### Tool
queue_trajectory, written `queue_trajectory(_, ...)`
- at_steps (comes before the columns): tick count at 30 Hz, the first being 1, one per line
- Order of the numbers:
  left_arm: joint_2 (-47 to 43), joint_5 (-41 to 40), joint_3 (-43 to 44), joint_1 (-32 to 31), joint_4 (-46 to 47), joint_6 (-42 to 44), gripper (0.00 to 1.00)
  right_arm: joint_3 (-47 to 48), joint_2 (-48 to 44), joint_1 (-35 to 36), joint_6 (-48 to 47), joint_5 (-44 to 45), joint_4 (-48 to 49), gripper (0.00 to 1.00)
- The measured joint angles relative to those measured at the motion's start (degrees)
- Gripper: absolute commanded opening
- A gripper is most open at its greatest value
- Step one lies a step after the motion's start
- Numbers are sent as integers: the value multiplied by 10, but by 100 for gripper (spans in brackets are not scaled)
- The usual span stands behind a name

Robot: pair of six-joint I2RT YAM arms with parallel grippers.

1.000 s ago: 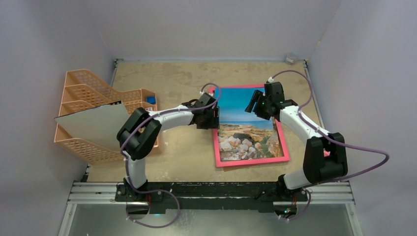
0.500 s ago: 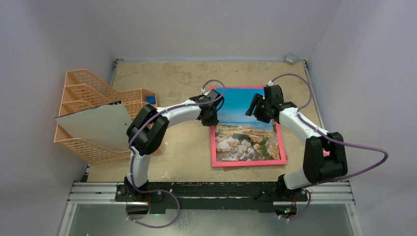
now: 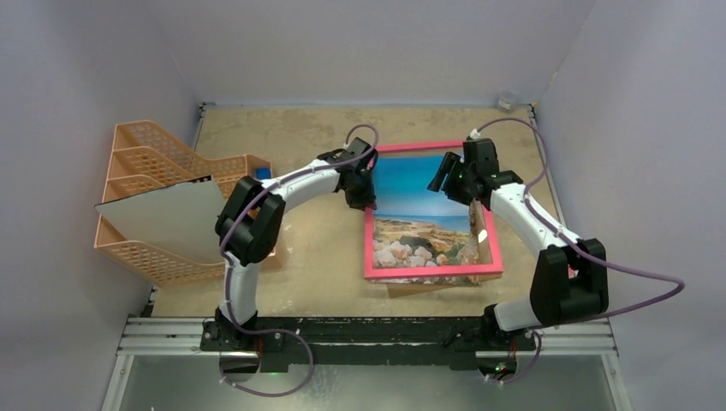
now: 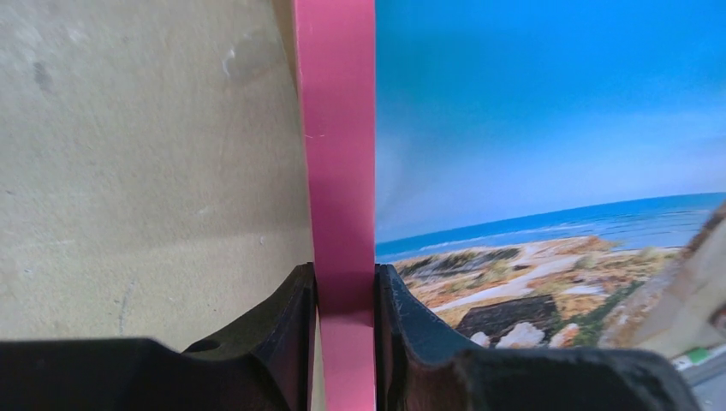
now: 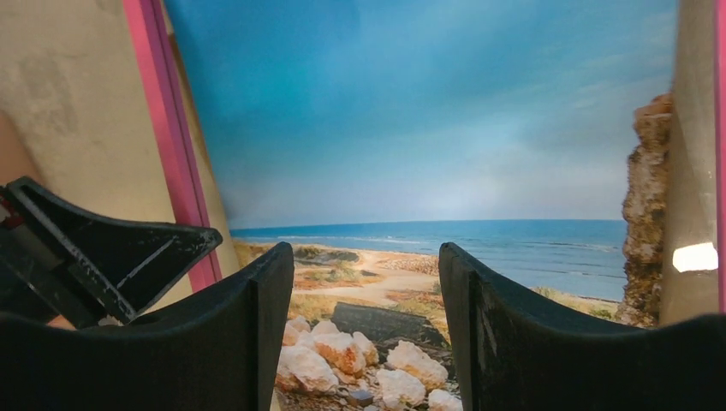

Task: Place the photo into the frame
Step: Pick up the photo frame from the center of the board.

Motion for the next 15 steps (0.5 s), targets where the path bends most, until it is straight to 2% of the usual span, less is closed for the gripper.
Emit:
queue_trajectory(8, -46, 41, 0, 56, 41, 3, 0, 42, -40, -1, 2, -31, -5, 70)
queue_trajectory(15, -90, -11, 0, 67, 45, 23, 0, 62, -98, -1, -2, -116, 57, 74)
